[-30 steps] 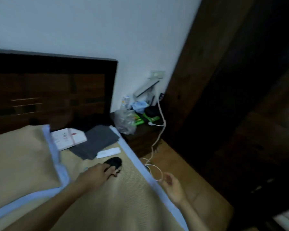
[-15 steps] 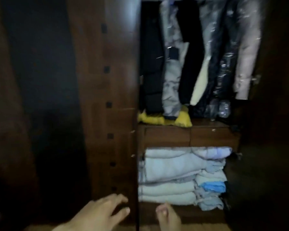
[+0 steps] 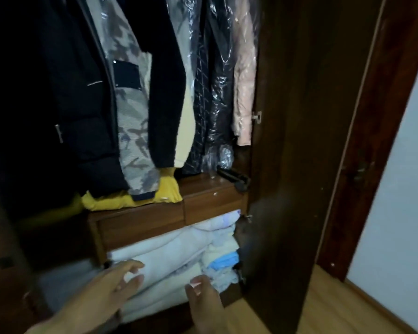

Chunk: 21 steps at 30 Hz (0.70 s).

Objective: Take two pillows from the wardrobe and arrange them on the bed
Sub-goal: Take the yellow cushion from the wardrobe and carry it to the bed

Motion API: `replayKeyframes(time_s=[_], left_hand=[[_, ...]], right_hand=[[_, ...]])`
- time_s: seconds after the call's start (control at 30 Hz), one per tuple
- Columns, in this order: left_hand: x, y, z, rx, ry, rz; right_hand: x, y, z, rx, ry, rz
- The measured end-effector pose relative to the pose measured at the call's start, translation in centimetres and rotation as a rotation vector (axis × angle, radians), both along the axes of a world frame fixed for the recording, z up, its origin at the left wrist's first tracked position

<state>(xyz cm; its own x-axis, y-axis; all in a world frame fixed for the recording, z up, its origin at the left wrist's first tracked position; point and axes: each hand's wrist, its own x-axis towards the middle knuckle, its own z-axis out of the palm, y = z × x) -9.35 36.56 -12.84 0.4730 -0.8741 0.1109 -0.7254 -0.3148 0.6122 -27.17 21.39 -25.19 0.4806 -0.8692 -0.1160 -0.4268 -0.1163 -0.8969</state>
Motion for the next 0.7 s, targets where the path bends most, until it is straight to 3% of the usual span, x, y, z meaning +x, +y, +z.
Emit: replayKeyframes(time_s=[0.2,0.37,0.53,0.7], left_hand=[[0.6,-10.0,1.9,-0.045,0.108,-0.131],[-1.2,-20.4,0.2,-0.160,0.287,-0.191],[-4.3,-27.7,-1.0,-0.106,0.390,-0.394],[-3.5,-32.0,-2.7,-0.042,0.399,-0.397]], right_hand=[[-3.6,-5.7,4.9,-0.073,0.027,-0.067],[-8.6,-10.1,7.7,-0.155,0.089,-0.298],[-10.7,-13.0,10.0,-0.092,0.131,-0.469],[-7.4,-14.2,8.4,-0.037,0.117,-0.511]])
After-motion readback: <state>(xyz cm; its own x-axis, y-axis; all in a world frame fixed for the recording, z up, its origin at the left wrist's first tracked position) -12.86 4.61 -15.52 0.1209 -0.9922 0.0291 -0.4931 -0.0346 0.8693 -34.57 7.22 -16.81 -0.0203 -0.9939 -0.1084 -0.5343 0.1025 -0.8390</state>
